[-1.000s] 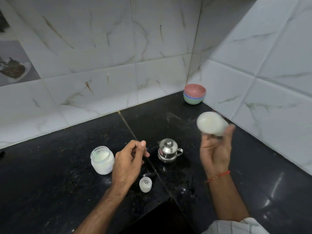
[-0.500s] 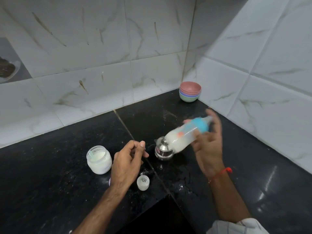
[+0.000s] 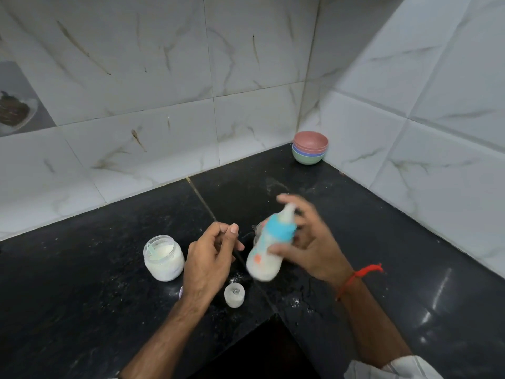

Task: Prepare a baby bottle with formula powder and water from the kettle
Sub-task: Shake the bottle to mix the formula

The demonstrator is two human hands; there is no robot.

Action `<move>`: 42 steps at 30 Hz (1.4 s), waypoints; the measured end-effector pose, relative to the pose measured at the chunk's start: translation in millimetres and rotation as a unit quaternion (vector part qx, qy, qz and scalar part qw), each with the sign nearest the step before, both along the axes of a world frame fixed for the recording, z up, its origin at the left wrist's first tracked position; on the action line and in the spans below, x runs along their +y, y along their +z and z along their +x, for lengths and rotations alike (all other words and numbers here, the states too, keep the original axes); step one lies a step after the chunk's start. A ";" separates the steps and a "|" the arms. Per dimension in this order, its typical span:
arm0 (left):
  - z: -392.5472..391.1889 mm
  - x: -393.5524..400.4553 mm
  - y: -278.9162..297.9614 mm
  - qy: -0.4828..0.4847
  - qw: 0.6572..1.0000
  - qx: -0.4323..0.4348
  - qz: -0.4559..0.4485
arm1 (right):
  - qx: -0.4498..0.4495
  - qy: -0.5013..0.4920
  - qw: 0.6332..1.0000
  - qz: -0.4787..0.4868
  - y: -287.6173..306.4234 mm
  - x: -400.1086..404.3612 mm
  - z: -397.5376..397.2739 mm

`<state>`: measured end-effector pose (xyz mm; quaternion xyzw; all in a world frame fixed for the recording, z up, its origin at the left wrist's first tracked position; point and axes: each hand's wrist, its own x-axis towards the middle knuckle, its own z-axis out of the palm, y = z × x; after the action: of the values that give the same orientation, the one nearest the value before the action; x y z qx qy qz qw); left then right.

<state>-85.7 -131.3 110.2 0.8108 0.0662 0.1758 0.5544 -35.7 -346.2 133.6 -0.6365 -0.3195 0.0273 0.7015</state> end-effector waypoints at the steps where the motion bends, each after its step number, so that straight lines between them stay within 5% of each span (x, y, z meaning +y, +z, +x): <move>1: -0.8 1.2 0.3 0.002 1.000 -0.001 -0.001 | 0.033 -0.046 0.994 0.092 1.4 -1.8 0.7; 3: -2.4 4.4 -0.2 0.012 1.000 0.001 -0.002 | 0.133 -0.146 0.925 0.323 4.8 -13.2 6.4; 5: -4.0 6.6 -1.1 0.020 1.000 0.009 -0.001 | 0.204 -0.161 0.803 0.537 4.5 -27.4 18.7; 7: -5.2 7.6 -2.1 0.024 1.000 0.014 -0.003 | 0.217 -0.135 0.746 0.616 2.5 -27.4 22.6; 9: -5.4 6.8 -2.5 0.022 1.000 0.012 -0.004 | 0.207 -0.165 0.807 0.528 -6.0 -17.3 20.1; 12: -3.2 2.1 -1.8 0.014 1.000 0.008 -0.007 | 0.100 -0.098 0.972 0.190 -12.1 -1.4 7.4; 14: -1.8 -0.8 -0.1 0.006 1.000 0.005 -0.007 | 0.014 0.002 0.999 -0.052 -11.8 2.2 2.5; 16: -0.6 -2.2 2.6 0.003 1.000 0.003 0.000 | -0.023 0.013 0.992 -0.120 -2.7 3.0 1.2; 19: -0.8 -1.1 6.2 0.012 1.000 -0.005 0.007 | 0.060 -0.102 0.982 0.146 13.8 -2.9 1.9; 22: -2.9 0.1 7.6 0.017 1.000 -0.008 -0.004 | 0.191 -0.128 0.828 0.511 22.7 -20.8 13.4; 24: -3.7 0.0 7.7 0.016 1.000 -0.004 -0.005 | 0.218 -0.092 0.740 0.629 22.0 -23.2 17.7; 26: -3.3 -1.3 7.9 0.013 1.000 -0.003 -0.006 | 0.186 -0.127 0.805 0.549 16.3 -18.5 15.3; 29: -0.3 -3.8 9.0 0.011 1.000 -0.002 0.004 | 0.055 -0.091 0.976 0.188 3.2 -8.4 6.5; 31: 1.7 -4.5 8.9 0.009 1.000 -0.004 0.008 | 0.001 0.020 0.999 -0.038 -3.4 -5.5 1.4; 32: 2.7 -4.6 8.7 0.008 1.000 -0.005 0.009 | -0.005 0.034 0.996 -0.077 -4.0 -5.0 0.6; 35: 3.6 -2.2 9.5 0.012 1.000 -0.012 0.013 | 0.039 -0.074 0.990 0.115 8.3 -7.4 2.5; 37: 2.6 0.0 10.0 0.013 1.000 -0.015 0.008 | 0.121 -0.153 0.920 0.339 17.0 -18.3 11.6; 40: 1.9 2.0 9.5 0.013 1.000 -0.013 0.000 | 0.201 -0.134 0.743 0.625 19.9 -33.0 25.4; 41: 2.1 1.9 9.1 0.013 1.000 -0.013 -0.001 | 0.203 -0.131 0.720 0.650 16.7 -32.6 27.0; 42: 2.6 1.4 8.3 0.013 1.000 -0.013 -0.001 | 0.203 -0.148 0.738 0.626 13.6 -28.5 25.4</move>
<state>-83.1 -129.8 118.5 0.8070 0.0696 0.1930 0.5537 -10.3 -374.6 147.2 -0.0721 -0.0169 -0.1544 0.9852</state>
